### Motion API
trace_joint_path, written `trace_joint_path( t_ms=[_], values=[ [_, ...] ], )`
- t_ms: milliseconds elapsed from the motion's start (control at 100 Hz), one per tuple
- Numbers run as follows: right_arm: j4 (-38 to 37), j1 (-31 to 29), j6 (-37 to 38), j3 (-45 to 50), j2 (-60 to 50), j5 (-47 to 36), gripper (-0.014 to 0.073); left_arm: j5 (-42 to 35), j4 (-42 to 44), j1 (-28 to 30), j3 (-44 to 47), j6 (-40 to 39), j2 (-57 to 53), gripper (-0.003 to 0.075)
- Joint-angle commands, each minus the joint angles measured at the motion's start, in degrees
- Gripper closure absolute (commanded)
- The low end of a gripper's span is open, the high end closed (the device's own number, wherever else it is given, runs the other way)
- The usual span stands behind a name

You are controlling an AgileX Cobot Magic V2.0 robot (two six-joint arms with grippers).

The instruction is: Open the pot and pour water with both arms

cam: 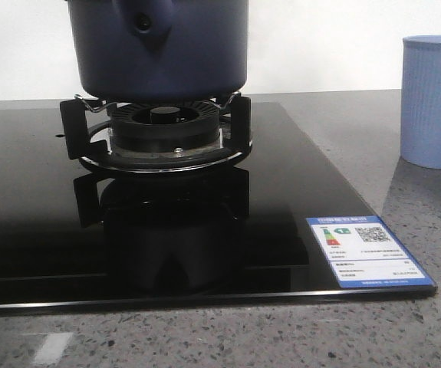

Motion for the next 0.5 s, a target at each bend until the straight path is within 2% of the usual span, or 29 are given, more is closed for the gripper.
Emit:
trace_joint_path(
  t_ms=[0,280,490],
  values=[
    [0.85,-0.06,-0.49,-1.44,2.24,-3.14,-0.0009,1.02,-4.09,-0.34,-2.31,0.07,-2.24,0.0489],
    [6.76,-0.06,-0.49,-1.56,10.42,-4.67,-0.0009,2.17,-4.30,-0.34,-2.31,0.07,-2.13,0.0489],
    [7.99,0.07,-0.49,-1.56,11.75,-4.07,-0.0009,2.17,-4.30,-0.34,-2.31,0.07,-2.13,0.0489]
  ],
)
